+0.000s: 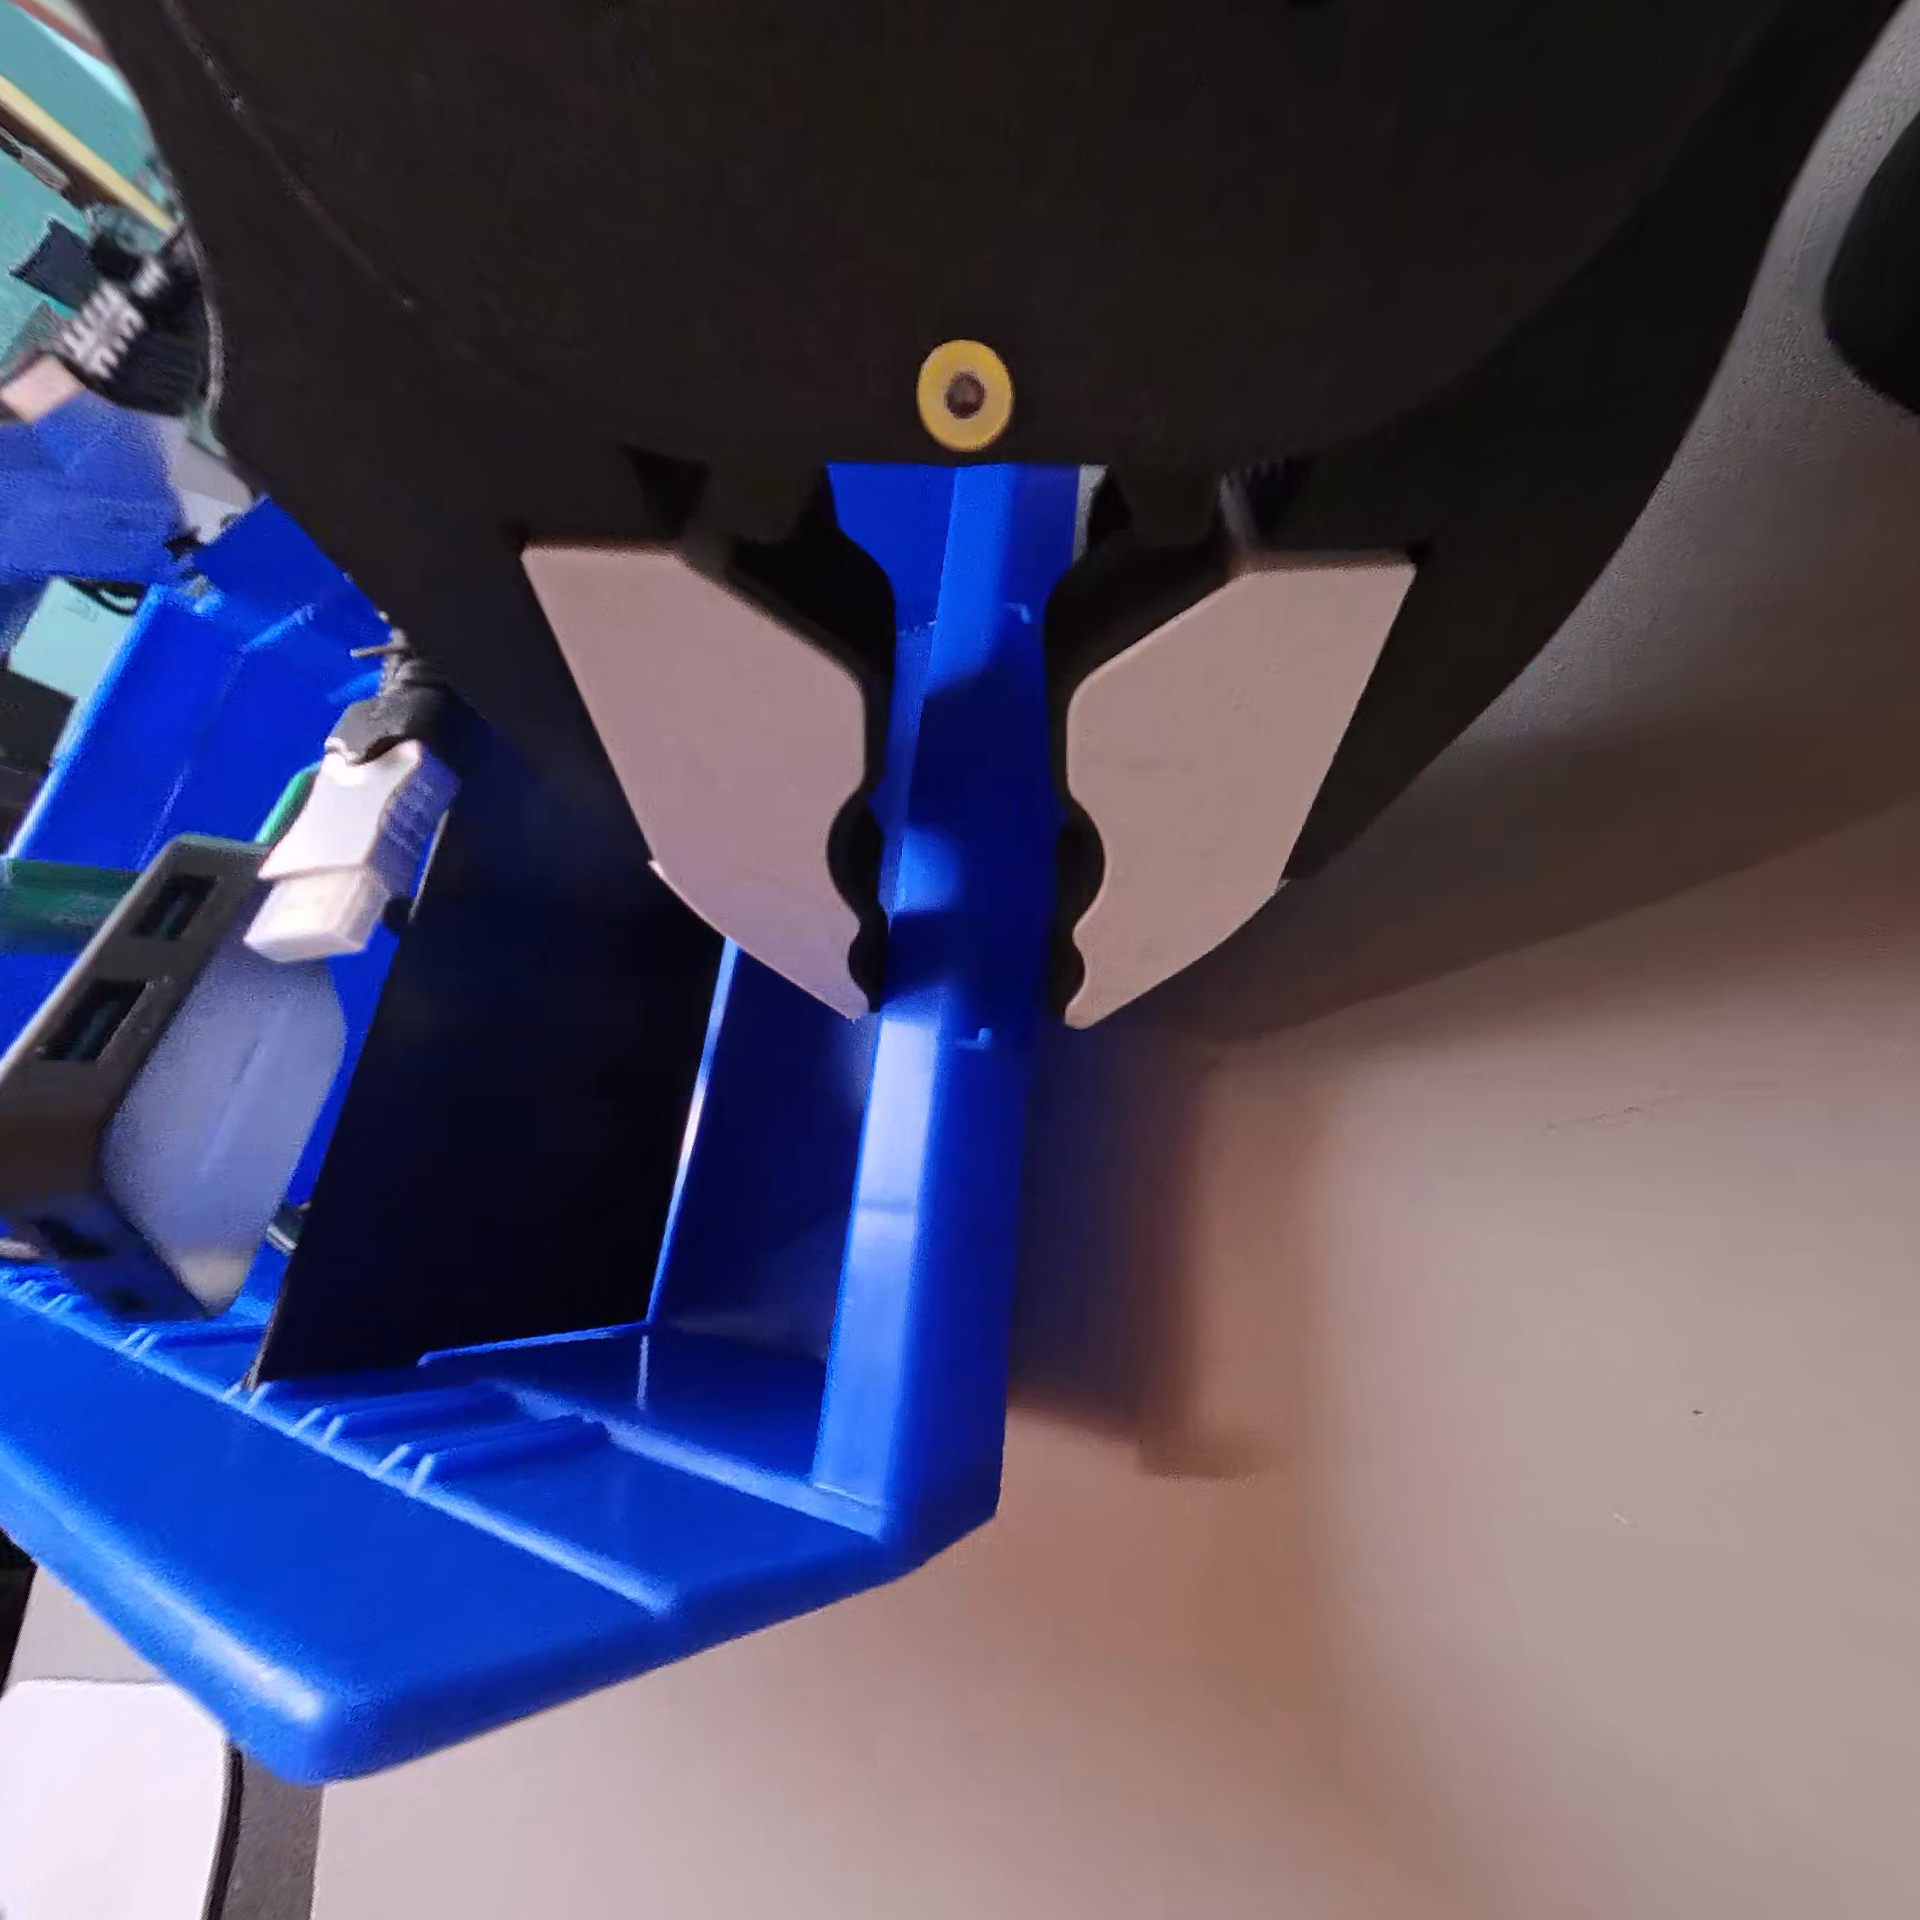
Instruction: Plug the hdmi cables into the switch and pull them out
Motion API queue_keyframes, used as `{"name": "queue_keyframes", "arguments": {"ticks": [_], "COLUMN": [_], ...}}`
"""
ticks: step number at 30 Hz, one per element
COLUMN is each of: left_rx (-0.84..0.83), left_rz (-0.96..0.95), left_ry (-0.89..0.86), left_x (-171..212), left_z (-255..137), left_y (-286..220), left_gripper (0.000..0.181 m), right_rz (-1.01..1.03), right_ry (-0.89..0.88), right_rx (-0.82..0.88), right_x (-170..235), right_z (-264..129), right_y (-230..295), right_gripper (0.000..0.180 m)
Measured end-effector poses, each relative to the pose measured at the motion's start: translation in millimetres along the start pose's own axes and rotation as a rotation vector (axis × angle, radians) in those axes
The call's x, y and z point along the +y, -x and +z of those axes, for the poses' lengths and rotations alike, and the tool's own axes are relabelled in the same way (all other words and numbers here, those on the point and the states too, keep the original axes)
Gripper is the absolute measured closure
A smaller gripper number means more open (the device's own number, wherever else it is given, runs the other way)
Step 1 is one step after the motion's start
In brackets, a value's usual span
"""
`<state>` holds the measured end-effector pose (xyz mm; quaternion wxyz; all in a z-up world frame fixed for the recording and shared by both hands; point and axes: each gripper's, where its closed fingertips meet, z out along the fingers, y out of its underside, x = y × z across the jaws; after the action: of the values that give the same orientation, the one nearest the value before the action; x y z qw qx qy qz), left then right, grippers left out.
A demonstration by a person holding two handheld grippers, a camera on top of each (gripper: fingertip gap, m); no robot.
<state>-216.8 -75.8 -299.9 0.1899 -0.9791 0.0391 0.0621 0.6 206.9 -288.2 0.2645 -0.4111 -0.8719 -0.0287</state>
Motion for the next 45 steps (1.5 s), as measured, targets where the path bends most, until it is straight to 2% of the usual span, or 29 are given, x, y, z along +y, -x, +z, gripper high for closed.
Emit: {"name": "queue_keyframes", "arguments": {"ticks": [1,6,11,15,17,19,21,23,26,27,32,35,39,42,45], "left_rx": [-0.003,0.011,0.063,0.064,0.037,0.002,0.046,0.187,0.286,0.286,0.237,0.220,0.107,0.058,-0.017], "left_rz": [0.015,0.157,0.372,0.517,0.430,0.332,0.188,0.007,-0.149,-0.168,-0.218,-0.239,-0.319,-0.431,-0.485], "left_ry": [-0.006,-0.015,-0.060,-0.130,-0.193,-0.332,-0.528,-0.710,-0.830,-0.838,-0.758,-0.765,-0.788,-0.820,-0.805], "left_x": [0,-8,-38,-58,-64,-73,-82,-92,-108,-115,-163,-191,-212,-214,-213], "left_z": [0,-2,1,5,-7,-35,-68,-91,-90,-83,-45,-33,-23,-18,-6], "left_y": [-1,-31,-67,-71,-64,-65,-84,-116,-156,-165,-194,-206,-195,-180,-166], "left_gripper": [0.157,0.157,0.155,0.154,0.151,0.143,0.141,0.140,0.134,0.130,0.108,0.104,0.108,0.126,0.136], "right_rz": [0.010,-0.032,-0.102,-0.074,0.045,0.202,0.384,0.582,0.796,0.833,0.968,1.003,1.019,1.034,1.022], "right_ry": [-0.013,-0.060,-0.165,-0.284,-0.398,-0.507,-0.557,-0.574,-0.534,-0.549,-0.622,-0.657,-0.665,-0.681,-0.677], "right_rx": [-0.004,0.016,0.012,0.033,0.030,0.056,0.162,0.303,0.459,0.464,0.276,0.216,0.204,0.157,0.144], "right_x": [-3,-7,-27,-42,-46,-35,-5,35,86,90,75,69,69,69,71], "right_z": [1,-7,-27,-53,-84,-114,-131,-140,-135,-132,-104,-94,-80,-77,-74], "right_y": [0,14,55,76,76,67,48,28,16,16,20,20,17,12,8], "right_gripper": [0.150,0.150,0.150,0.149,0.144,0.145,0.145,0.145,0.136,0.136,0.132,0.134,0.142,0.139,0.138]}}
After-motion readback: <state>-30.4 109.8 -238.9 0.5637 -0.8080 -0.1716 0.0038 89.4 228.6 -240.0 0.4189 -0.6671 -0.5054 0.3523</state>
